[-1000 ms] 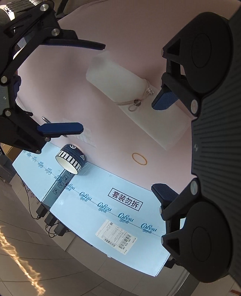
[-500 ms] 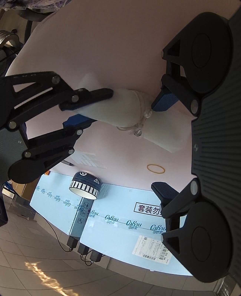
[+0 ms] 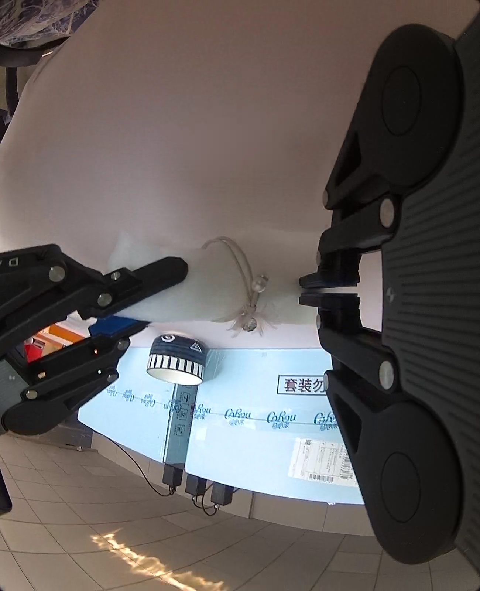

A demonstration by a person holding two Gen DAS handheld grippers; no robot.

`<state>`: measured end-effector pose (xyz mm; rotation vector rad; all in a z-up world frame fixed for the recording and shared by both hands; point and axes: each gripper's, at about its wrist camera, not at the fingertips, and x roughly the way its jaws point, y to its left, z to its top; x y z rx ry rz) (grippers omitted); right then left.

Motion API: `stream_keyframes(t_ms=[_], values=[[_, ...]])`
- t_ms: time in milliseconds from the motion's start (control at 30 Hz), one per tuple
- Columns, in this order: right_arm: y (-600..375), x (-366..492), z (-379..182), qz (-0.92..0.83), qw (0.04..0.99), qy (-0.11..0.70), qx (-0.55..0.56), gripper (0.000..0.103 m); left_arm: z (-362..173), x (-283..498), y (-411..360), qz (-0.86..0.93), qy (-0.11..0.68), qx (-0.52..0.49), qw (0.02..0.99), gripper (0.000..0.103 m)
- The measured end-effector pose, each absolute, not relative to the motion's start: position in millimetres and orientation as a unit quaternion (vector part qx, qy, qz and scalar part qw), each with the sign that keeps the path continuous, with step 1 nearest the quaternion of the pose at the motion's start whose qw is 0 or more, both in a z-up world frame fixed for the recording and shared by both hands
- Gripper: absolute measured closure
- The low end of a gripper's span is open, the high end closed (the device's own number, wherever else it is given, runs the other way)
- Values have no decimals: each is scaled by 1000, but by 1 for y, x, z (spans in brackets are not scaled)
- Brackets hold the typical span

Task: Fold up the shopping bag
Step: 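Grasp the tied bag roll with the right gripper and lift it, then carry the roll with the right gripper into the cardboard box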

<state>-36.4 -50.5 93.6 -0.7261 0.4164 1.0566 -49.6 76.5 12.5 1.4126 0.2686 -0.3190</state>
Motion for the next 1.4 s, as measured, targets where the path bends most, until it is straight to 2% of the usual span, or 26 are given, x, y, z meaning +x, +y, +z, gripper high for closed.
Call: stream_keyframes(t_ms=[300,633,900,1233,1400], values=[[13,-21,131,527,779,88,-327,94,43,-75,127,-36,125,641,757,97],[135,35,146,592,744,44,-306,94,59,-80,233,84,182,605,771,97],[232,91,125,626,716,42,-307,93,48,-62,317,128,244,595,755,97],[284,115,68,647,675,129,-330,93,17,-32,352,100,290,555,774,96],[276,114,61,640,677,144,-335,73,14,-28,357,91,307,548,773,84]])
